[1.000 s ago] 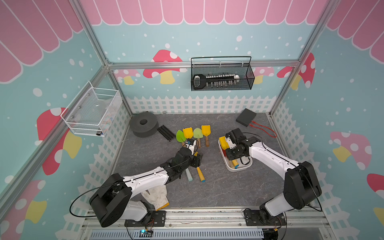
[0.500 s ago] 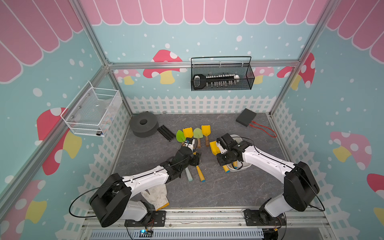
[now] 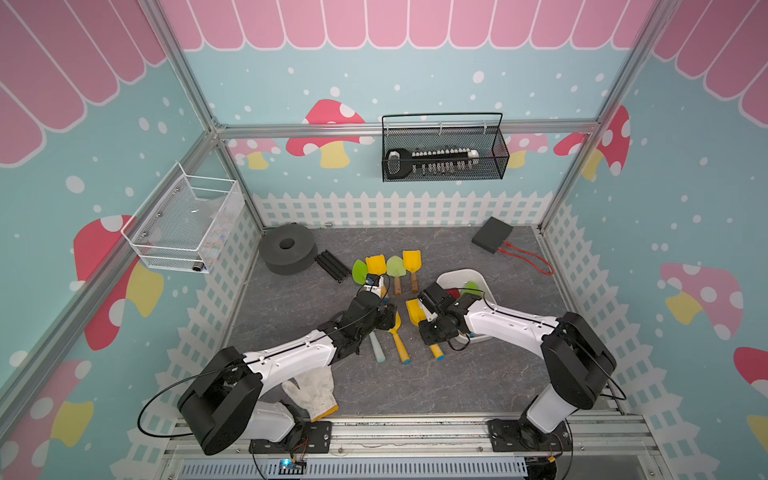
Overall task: Take the shovel out of the storage box
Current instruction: Place the shovel at the center of the board.
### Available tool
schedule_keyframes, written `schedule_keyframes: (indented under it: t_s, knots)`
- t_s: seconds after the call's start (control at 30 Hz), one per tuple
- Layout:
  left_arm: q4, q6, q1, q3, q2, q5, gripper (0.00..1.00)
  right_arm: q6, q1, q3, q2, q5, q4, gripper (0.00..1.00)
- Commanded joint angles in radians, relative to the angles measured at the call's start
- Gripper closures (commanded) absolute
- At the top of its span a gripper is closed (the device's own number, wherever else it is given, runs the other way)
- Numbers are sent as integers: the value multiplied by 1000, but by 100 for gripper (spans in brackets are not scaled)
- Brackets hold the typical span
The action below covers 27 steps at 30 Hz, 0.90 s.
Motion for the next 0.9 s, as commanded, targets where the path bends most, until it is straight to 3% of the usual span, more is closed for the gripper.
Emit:
schedule_keyframes:
  t_s: [0.0, 0.5, 0.87]
  knots:
    - [-11, -13, 8, 8, -26, -9, 30, 56, 10, -5, 36, -15, 71, 81]
    - [-12, -15, 14, 7, -29, -4, 30, 129, 16, 7, 124, -18, 166, 78]
    - [-10, -17, 16, 2, -37, -5, 30, 145, 22, 17, 152, -8, 173, 68]
